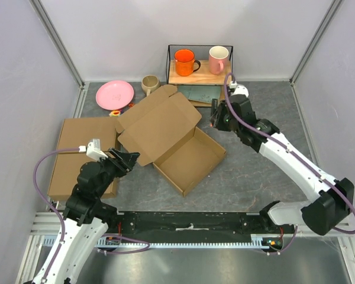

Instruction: Fold the paper box

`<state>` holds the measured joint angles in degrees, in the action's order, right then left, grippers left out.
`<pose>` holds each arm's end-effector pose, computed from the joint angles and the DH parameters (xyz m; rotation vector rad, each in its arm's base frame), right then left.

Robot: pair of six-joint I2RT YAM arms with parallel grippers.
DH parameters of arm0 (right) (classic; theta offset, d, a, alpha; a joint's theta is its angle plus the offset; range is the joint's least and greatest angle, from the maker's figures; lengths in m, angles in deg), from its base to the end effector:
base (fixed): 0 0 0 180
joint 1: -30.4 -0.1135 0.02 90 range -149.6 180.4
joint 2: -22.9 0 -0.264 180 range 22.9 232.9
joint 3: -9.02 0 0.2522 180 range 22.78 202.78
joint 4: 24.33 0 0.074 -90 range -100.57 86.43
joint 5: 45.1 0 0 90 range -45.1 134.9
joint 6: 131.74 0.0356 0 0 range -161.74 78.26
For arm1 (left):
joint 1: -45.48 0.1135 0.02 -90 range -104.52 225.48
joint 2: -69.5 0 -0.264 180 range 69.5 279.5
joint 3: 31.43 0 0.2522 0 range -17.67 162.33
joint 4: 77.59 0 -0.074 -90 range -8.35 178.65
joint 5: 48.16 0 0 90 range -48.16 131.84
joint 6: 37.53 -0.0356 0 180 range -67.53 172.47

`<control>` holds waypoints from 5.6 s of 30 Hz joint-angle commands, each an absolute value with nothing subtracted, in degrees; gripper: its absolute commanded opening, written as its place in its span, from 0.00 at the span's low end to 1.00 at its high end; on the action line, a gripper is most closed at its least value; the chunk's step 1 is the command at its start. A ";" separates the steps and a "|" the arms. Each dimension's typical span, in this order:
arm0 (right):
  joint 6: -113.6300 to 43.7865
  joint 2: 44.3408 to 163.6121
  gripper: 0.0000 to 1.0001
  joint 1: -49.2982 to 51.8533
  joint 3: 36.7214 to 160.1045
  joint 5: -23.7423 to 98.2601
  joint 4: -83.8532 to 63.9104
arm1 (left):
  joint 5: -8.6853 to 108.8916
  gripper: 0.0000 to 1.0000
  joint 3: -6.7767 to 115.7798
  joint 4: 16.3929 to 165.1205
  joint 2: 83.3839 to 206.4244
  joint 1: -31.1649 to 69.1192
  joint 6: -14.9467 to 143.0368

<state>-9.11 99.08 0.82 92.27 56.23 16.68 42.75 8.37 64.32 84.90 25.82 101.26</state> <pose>0.2622 0.1408 0.3401 0.1728 2.1725 0.4137 0.0955 -0.0347 0.2619 -0.4653 1.8377 -0.8501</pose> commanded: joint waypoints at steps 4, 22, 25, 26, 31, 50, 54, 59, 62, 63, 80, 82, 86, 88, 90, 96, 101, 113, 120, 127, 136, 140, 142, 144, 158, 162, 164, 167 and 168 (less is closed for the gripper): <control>-8.51 103.75 0.06 -15.37 86.59 58.87 16.51 | 39.91 0.61 8.88 60.53 82.86 25.88 99.93; -10.36 104.37 0.77 -11.29 91.69 71.26 16.68 | 37.62 0.61 10.11 58.07 82.51 25.88 100.36; -11.66 106.73 0.75 -4.34 90.02 68.82 13.61 | 37.80 0.61 9.76 58.42 82.94 25.88 100.54; -12.11 107.79 0.75 -3.36 90.02 68.28 12.30 | 37.97 0.62 9.75 58.68 83.12 25.88 100.54; -15.45 113.76 0.75 -2.12 89.67 64.24 6.67 | 38.85 0.62 9.67 58.86 83.74 25.88 100.19; -25.21 126.69 0.60 -5.45 82.37 69.85 2.01 | 40.08 0.61 8.00 60.35 83.74 25.88 100.45; -24.43 125.99 0.37 -6.68 79.12 73.90 -0.10 | 39.91 0.61 8.00 60.18 83.30 25.79 100.36; -21.97 121.43 0.13 -9.58 74.20 79.69 -0.99 | 40.00 0.61 7.91 60.18 83.73 25.79 100.45; -20.56 118.96 0.00 -12.48 71.30 83.30 -1.16 | 40.08 0.61 7.65 60.53 84.44 25.79 100.54; -19.95 118.61 0.00 -13.36 70.69 83.92 -1.16 | 40.35 0.61 7.47 60.96 84.53 25.79 100.80; -0.72 116.42 0.00 -20.30 68.14 78.57 9.21 | 36.14 0.62 7.73 70.88 97.26 25.79 100.28; 1.41 115.27 0.00 -20.75 66.38 77.77 9.03 | 34.82 0.62 8.34 72.47 99.28 25.79 100.28; 4.58 112.12 0.00 -21.27 63.65 76.10 8.68 | 32.70 0.63 11.50 73.89 105.16 25.88 97.74; 4.67 110.53 0.04 -21.36 62.51 76.45 8.68 | 32.61 0.62 13.44 73.89 106.23 25.79 97.03; 4.15 107.98 0.26 -21.36 62.50 77.50 9.20 | 32.26 0.62 13.97 73.97 106.76 25.79 96.85; 1.51 103.50 0.62 -21.28 65.93 80.84 13.07 | 31.91 0.63 14.15 74.15 105.71 25.79 96.41; -0.69 98.32 0.75 -21.28 68.12 81.90 14.04 | 31.65 0.63 14.06 74.24 105.27 25.88 96.15; -15.01 89.25 0.96 -5.93 74.81 68.98 7.74 | 31.02 0.70 20.20 84.84 112.73 26.57 84.29; -13.44 92.04 0.98 9.04 72.35 53.34 -8.45 | 51.91 0.83 34.69 88.13 129.06 34.57 74.09; -11.15 102.08 0.98 10.54 75.25 49.73 -14.61 | 61.34 0.81 37.88 91.46 141.91 40.46 73.56; -10.89 106.04 0.96 12.65 74.28 50.79 -17.59 | 61.36 0.80 36.47 103.31 151.05 41.17 74.26; -10.89 108.93 0.95 12.74 75.51 51.14 -18.56 | 60.64 0.80 36.56 108.68 153.52 41.26 74.09; -11.24 110.16 0.95 12.65 77.09 50.79 -18.56 | 63.10 0.80 37.52 109.22 155.35 41.35 73.39; -11.59 111.92 0.95 12.83 78.58 50.44 -18.56 | 66.18 0.80 39.02 108.43 156.68 41.35 73.03; -11.76 117.47 0.87 13.35 81.76 44.99 -20.50 | 73.72 0.78 37.44 115.01 165.38 43.01 75.39; -12.55 117.20 0.86 13.26 82.02 43.42 -20.76 | 76.91 0.75 38.32 118.27 168.11 43.54 77.34; -12.91 117.12 0.84 13.27 82.19 42.88 -20.85 | 77.52 0.73 39.11 118.10 168.99 43.63 77.43; -13.00 117.03 0.81 13.27 82.37 41.83 -21.03 | 79.53 0.67 39.90 117.92 170.13 43.46 77.95; -13.00 117.03 0.80 13.27 82.37 41.65 -20.94 | 80.24 0.63 39.90 118.01 170.22 43.37 78.13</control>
<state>-12.15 117.35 13.06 79.95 43.99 -17.94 75.29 37.14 114.06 169.35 43.48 76.45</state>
